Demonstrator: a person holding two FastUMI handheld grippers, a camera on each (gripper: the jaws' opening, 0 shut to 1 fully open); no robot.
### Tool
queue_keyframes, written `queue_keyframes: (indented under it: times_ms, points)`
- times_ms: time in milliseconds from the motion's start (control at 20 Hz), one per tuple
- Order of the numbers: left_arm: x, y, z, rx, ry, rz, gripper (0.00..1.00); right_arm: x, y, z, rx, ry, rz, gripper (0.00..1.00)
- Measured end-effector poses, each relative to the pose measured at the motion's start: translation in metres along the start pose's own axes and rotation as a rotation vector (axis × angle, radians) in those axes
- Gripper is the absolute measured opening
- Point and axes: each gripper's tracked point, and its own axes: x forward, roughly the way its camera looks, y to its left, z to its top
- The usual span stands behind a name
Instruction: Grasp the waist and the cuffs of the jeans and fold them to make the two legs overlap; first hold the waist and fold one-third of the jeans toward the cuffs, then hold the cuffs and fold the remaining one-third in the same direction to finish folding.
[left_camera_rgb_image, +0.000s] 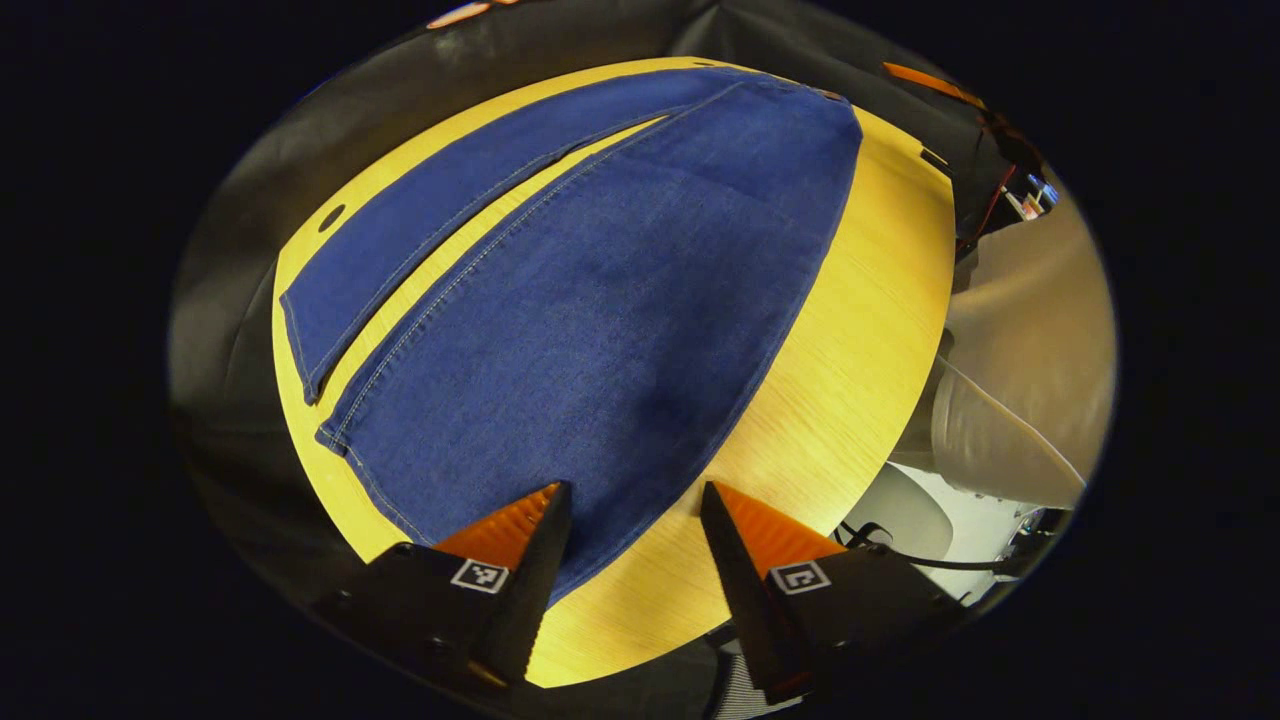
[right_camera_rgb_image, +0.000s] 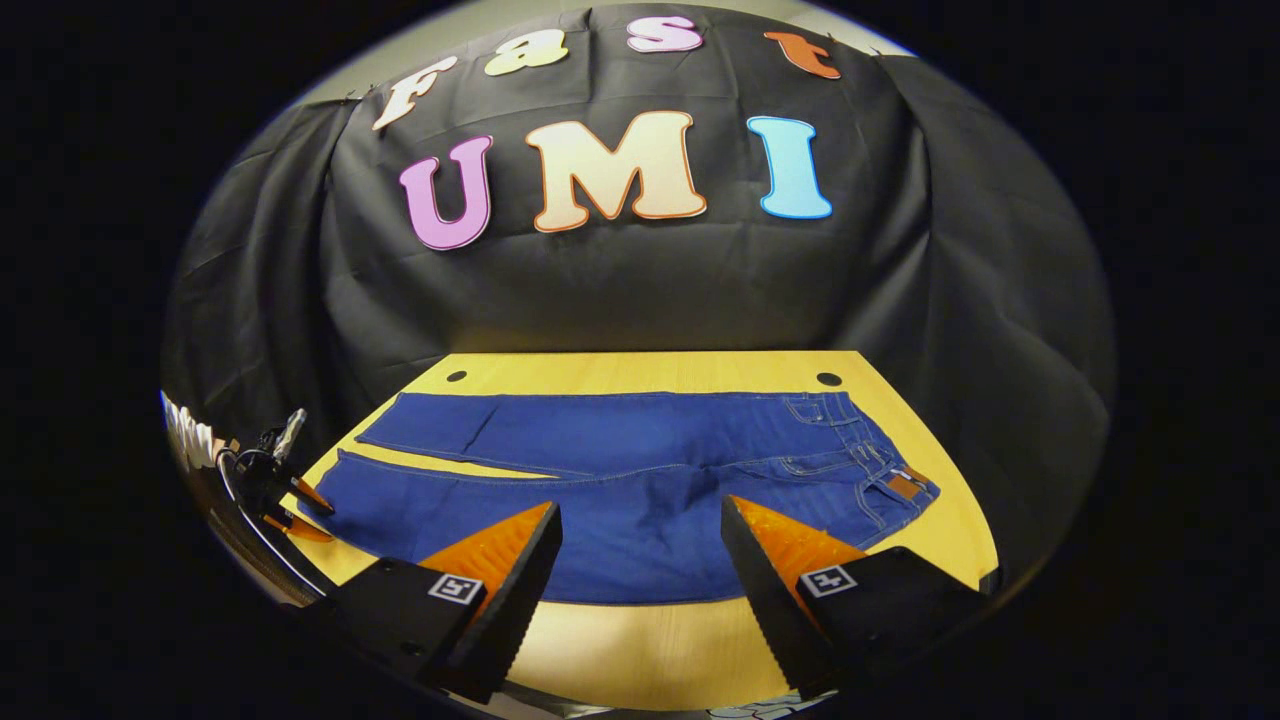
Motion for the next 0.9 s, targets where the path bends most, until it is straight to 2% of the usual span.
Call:
queue_keyframes:
  times_ms: [100, 250, 300, 450, 650, 900]
  points:
    - [0.001, 0.004, 0.0, 0.014, 0.027, 0.006, 0.75, 0.001, 0.003, -0.002, -0.001, 0.0, 0.002, 0.98]
    - [0.002, 0.008, 0.008, 0.085, -0.013, 0.037, 0.18, 0.001, 0.008, -0.008, -0.003, 0.009, 0.008, 0.99]
    - [0.003, 0.009, 0.007, 0.086, -0.012, 0.042, 0.1, 0.001, 0.007, -0.01, -0.005, 0.015, 0.008, 0.98]
    - [0.003, 0.011, 0.006, 0.034, -0.021, 0.011, 0.01, 0.001, 0.005, -0.013, -0.018, 0.025, 0.014, 0.98]
    - [0.002, 0.011, 0.008, 0.013, -0.02, 0.002, 0.0, 0.007, -0.007, -0.031, -0.087, 0.08, 0.052, 0.98]
    - [0.002, 0.012, 0.008, -0.032, -0.004, 0.013, 0.0, 0.02, -0.051, -0.069, -0.254, 0.223, 0.098, 0.99]
